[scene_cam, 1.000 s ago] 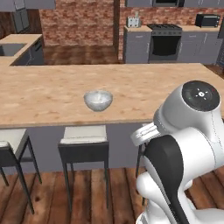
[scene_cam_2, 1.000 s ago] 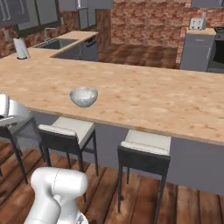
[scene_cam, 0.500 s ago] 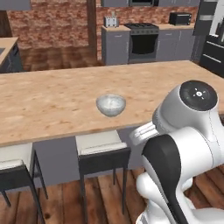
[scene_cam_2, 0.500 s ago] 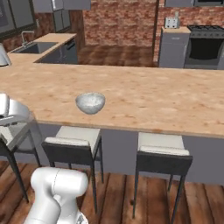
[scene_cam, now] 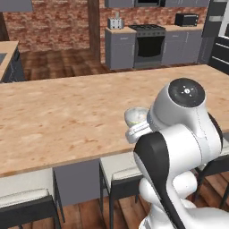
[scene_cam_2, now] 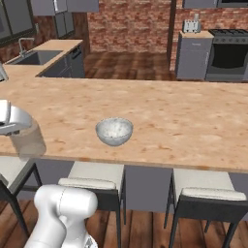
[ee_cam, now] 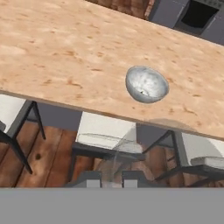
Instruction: There is a bowl on the dining counter. Grab a lemon wedge from the fridge and place it in the bowl. Then get the liquor bottle and glass cup from the cabinet and place them next to the bowl.
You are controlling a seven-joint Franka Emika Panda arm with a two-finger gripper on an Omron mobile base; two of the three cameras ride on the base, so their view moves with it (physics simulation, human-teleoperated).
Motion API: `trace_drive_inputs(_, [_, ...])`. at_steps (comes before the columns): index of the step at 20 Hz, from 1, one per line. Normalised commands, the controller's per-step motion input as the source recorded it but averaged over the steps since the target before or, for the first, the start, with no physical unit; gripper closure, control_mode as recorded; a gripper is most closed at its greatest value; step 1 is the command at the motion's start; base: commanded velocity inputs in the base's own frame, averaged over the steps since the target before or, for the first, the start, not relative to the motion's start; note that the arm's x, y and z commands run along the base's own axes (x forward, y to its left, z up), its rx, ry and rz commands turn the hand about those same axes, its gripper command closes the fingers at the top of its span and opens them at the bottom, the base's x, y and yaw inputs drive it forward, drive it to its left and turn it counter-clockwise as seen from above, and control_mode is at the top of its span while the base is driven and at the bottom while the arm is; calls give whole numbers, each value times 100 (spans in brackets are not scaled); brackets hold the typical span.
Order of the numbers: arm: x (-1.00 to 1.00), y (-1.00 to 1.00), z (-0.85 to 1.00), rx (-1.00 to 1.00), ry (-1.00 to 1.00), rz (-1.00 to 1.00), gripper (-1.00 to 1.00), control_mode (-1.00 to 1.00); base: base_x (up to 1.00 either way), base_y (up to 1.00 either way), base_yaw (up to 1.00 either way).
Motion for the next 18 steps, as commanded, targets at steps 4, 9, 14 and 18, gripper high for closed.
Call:
trace_drive_inputs(4, [95,28,-3,0,0,-3,100,-100,0,0,0])
trace_drive_inputs(9, [100,19,-20,0,1,0,100,-100,0,0,0])
trace_drive_inputs(14, [100,11,-43,0,3,0,100,-100,0,0,0])
trace_drive_inputs(18, [90,11,-58,0,1,-1,100,-100,0,0,0])
